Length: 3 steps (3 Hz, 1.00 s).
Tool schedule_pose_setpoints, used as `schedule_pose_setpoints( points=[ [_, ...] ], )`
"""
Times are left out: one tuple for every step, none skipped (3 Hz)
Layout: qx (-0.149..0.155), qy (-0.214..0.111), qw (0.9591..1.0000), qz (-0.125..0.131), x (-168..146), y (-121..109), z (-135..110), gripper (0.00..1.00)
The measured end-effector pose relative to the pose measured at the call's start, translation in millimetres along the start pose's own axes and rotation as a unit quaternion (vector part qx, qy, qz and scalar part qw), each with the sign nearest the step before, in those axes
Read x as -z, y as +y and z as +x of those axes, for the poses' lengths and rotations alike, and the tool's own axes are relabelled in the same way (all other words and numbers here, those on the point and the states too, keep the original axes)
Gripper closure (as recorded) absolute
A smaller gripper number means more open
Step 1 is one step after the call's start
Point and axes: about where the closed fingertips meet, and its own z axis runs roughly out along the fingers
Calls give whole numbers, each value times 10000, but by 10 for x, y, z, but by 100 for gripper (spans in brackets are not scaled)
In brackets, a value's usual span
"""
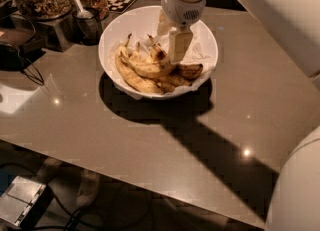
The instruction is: Pick banana from white bowl
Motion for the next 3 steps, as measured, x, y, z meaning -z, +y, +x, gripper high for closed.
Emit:
schedule_pose_setpoints(
  points=[
    [-38,-16,9999,-116,-86,65,36,36],
    [-114,-38,9995,-297,-233,159,82,37],
    [-175,-53,9989,-435,-353,225,106,38]
  ],
)
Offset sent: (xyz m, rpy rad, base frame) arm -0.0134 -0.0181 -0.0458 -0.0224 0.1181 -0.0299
